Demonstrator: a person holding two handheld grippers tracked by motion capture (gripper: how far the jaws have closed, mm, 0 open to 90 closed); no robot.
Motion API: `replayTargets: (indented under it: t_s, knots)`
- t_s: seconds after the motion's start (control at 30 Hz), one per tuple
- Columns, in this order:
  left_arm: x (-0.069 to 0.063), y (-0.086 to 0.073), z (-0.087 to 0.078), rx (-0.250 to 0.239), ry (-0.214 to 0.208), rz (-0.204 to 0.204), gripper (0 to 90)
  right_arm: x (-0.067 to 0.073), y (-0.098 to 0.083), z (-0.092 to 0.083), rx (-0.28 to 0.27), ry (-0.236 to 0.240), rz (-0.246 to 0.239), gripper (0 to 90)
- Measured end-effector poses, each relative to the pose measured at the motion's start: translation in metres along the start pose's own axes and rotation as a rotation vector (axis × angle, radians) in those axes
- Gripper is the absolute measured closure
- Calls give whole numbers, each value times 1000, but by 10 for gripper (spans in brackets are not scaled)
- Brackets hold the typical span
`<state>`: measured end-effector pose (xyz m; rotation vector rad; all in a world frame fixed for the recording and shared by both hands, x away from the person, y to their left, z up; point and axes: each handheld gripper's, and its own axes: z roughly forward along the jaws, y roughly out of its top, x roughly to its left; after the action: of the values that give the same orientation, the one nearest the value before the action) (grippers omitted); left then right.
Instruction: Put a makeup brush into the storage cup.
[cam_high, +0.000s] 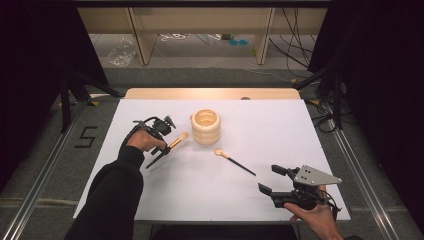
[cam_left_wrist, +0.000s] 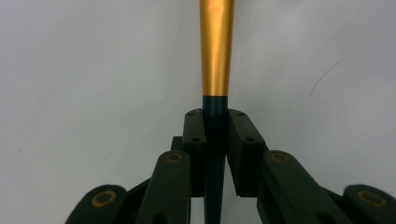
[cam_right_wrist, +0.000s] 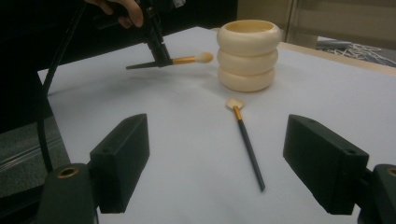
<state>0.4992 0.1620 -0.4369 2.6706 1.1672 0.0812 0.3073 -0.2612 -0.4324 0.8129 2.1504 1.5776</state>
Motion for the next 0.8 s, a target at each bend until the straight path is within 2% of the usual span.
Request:
replayTargets:
  t_s: [0.03, 0.07, 0.1, 0.13, 0.17, 0.2, 0.27, 0.33, 0.47, 0.57, 0.63, 0.8]
  knots:
    - [2, -2, -5, -49, -4, -22, 785, 0, 0, 0, -2, -2, -1, 236]
    - [2, -2, -5, -49, -4, -22, 785, 0, 0, 0, -2, -2, -1, 236]
    - [4, -3, -9, -101, -8, -50, 785, 0, 0, 0, 5, 0, 6, 236]
    - [4, -3, -9, -101, -8, -50, 785, 0, 0, 0, 5, 0, 6, 236]
    - [5, -4, -12, -120, -22, -58, 785, 0, 1, -2, 22, -5, 2, 236]
    - [8, -4, -14, -138, -26, -35, 785, 0, 1, -2, 30, -4, 9, 236]
    - [9, -6, -18, -179, -15, -56, 785, 0, 1, -2, 24, -5, 0, 236]
    - [10, -8, -21, -215, -25, -79, 785, 0, 1, -2, 24, -6, 0, 236]
    - [13, -10, -27, -257, -7, -50, 785, 0, 1, -2, 28, -5, 10, 236]
    - [16, -10, -30, -294, -5, -58, 785, -1, 1, -2, 22, -7, 9, 236]
    - [17, -11, -32, -340, -3, -86, 785, 0, 1, -2, 24, -6, 14, 236]
    - [16, -11, -40, -439, -21, -108, 785, -1, 1, -1, 16, -1, 10, 236]
